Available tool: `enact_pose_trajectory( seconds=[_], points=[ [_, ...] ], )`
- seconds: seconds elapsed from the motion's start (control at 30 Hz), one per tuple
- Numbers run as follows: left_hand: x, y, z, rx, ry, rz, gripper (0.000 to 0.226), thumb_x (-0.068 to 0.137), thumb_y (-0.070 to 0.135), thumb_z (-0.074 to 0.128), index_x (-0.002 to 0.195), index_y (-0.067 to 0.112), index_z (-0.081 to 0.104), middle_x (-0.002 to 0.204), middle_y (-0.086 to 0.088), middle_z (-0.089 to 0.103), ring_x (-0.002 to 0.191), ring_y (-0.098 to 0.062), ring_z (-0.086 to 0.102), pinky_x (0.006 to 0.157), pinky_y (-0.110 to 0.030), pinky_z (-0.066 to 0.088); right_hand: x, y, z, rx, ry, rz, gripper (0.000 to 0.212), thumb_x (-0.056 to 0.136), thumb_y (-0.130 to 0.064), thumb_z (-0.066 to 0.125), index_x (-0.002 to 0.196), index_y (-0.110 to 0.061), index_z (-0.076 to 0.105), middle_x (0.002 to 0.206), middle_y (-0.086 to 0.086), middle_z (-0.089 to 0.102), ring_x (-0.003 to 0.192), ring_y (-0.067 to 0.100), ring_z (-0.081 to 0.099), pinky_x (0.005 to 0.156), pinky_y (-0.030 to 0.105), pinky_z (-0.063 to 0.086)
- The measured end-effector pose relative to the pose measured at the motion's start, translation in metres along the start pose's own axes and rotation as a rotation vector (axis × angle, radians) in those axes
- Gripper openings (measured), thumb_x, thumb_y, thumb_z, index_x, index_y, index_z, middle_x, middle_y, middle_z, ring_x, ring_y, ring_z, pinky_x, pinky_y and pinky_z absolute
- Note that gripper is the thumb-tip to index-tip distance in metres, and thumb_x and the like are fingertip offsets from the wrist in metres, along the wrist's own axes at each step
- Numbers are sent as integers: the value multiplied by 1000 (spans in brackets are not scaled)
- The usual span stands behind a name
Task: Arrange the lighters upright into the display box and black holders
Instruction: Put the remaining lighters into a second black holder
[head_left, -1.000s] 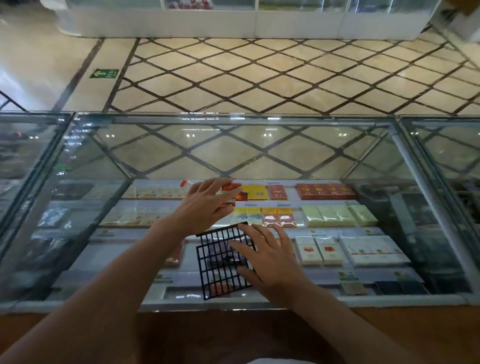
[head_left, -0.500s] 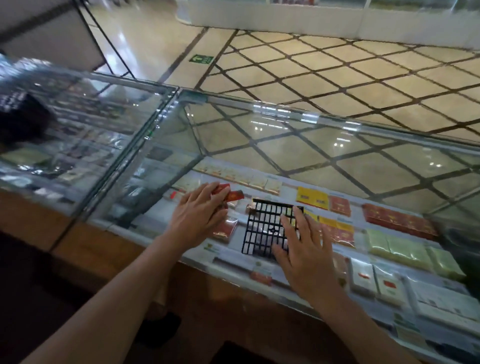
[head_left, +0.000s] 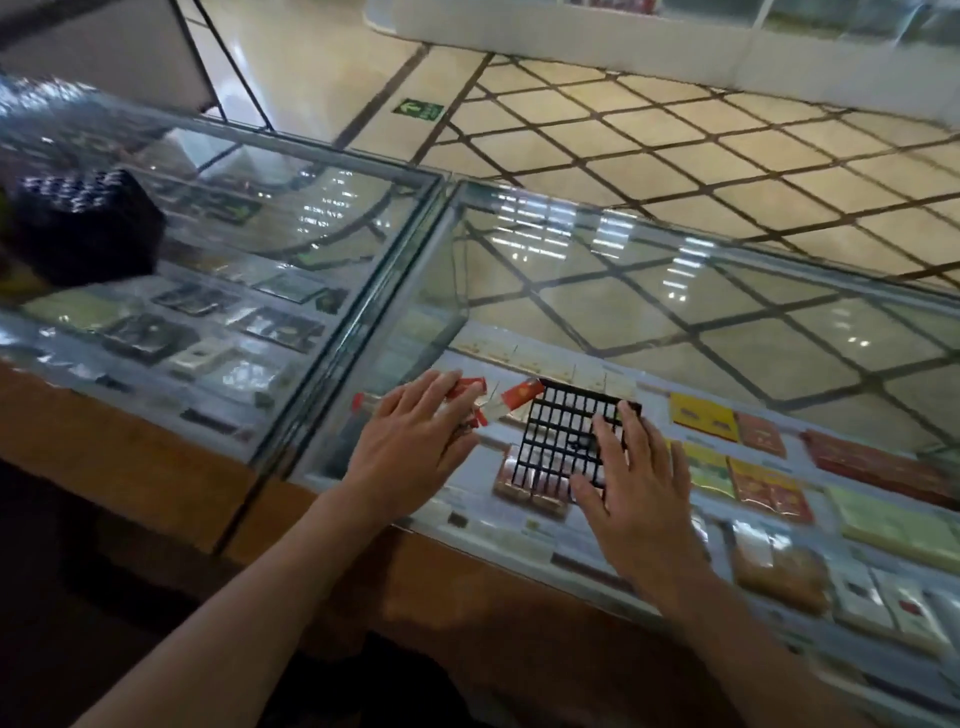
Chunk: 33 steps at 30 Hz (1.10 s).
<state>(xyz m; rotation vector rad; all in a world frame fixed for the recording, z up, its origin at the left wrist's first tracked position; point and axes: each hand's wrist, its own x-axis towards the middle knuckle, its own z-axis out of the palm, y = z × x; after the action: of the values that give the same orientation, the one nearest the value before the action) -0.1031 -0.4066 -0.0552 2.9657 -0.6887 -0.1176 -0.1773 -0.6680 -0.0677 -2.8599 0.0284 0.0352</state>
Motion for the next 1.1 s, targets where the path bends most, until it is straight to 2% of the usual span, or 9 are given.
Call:
enact_pose_trajectory(
  seconds=[0.07,0.2,0.3,0.43,0.67,0.8,1.0,1.1],
  points=[
    [3,-22,0,-16,-10,45,60,101,54,22,156,31,19,162,-2,25,151,-23,19,119,-43,18,6,-25,6,-16,54,12,70,96,-59,27,153,-18,33,162,10,20,150,31,16,118,60,19],
    [3,-43,-4,-8,-3,146,62,98,54,23,156,34,13,163,-8,24,149,-30,24,116,-44,20,9,-55,11,28,34,72,69,94,-60,29,153,-24,29,164,6,13,151,27,2,121,52,9],
    [6,-57,-9,9,-17,223,59,98,52,25,155,36,19,162,-12,23,147,-34,28,115,-49,30,13,-73,14,10,23,75,64,95,-59,29,151,-29,30,165,6,12,151,30,4,120,53,11],
    [12,-59,-10,19,-42,240,54,99,53,24,151,36,30,161,-14,24,145,-35,30,114,-50,32,20,-76,13,-19,13,82,61,97,-58,28,149,-27,38,162,9,19,150,31,13,119,55,18],
    [7,-83,-13,41,-37,152,55,100,53,28,152,36,30,164,-8,17,147,-29,23,116,-46,27,27,-82,15,6,49,45,56,100,-53,28,146,-25,41,158,11,28,149,30,20,116,59,22],
    [1,-119,-17,39,-47,55,54,101,52,29,153,37,26,164,-7,14,148,-30,19,116,-47,24,46,-97,19,-5,9,-25,62,101,-56,14,149,-23,37,159,13,27,148,33,21,116,62,20],
    [-17,-180,-23,26,-89,-83,57,101,57,17,154,38,21,166,-4,6,151,-29,13,117,-50,26,73,-148,30,-21,-63,-110,69,100,-60,9,151,-23,35,161,13,25,148,34,23,117,61,18],
    [-23,-213,-26,32,-82,-130,57,100,57,18,153,39,20,166,-5,6,151,-30,12,118,-52,25,90,-186,42,-26,-83,-128,66,98,-60,18,151,-25,33,161,11,24,148,32,21,118,60,18]
  ],
)
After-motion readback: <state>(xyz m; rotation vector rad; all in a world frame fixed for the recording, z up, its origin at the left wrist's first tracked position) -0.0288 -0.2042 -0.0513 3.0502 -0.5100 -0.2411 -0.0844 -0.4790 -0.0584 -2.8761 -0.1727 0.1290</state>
